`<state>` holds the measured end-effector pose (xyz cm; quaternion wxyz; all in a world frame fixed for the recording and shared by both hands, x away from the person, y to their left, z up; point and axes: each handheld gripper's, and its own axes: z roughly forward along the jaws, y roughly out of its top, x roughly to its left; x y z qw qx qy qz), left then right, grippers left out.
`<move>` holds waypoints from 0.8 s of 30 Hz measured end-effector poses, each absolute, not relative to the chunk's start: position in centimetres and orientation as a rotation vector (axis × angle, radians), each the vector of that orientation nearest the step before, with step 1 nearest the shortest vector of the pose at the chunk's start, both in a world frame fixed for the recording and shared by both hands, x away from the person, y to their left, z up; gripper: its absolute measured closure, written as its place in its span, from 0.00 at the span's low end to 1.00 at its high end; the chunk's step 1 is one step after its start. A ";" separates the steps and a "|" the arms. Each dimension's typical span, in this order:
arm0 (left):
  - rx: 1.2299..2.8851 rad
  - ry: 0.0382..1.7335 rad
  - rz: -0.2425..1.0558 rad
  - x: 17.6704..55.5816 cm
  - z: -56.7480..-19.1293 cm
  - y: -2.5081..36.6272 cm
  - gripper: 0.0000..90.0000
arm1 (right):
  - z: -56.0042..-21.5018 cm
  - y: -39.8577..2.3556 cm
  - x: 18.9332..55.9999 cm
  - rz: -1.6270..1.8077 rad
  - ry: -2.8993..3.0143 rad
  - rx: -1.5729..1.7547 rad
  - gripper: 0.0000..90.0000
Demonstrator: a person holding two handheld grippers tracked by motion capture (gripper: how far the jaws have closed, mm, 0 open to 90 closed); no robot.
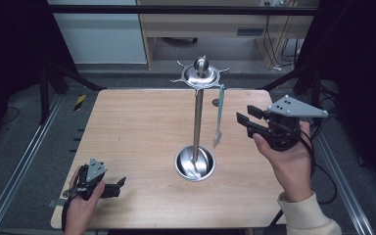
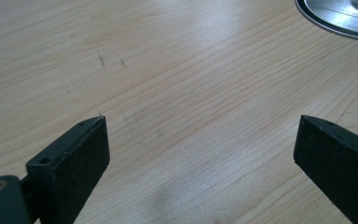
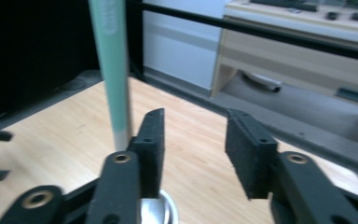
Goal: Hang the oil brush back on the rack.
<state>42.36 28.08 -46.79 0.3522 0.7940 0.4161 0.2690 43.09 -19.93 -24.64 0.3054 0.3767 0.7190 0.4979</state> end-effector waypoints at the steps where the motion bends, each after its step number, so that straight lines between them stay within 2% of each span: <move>1: 2.055 1.077 0.696 42.4 -46.8 28.1 0.03 | -24.5 -20.2 43.1 1.315 1.888 1.007 0.58; 5: 2.057 1.076 0.696 42.4 -46.8 28.1 0.03 | -24.2 -21.0 43.2 1.292 1.835 1.042 0.43; 12: 2.057 1.078 0.700 42.4 -46.8 28.1 0.03 | -24.5 -22.2 43.7 1.232 1.799 1.098 0.24; 24: 2.060 1.077 0.700 42.3 -46.8 28.1 0.03 | -25.6 -23.1 44.9 1.161 1.855 1.058 0.13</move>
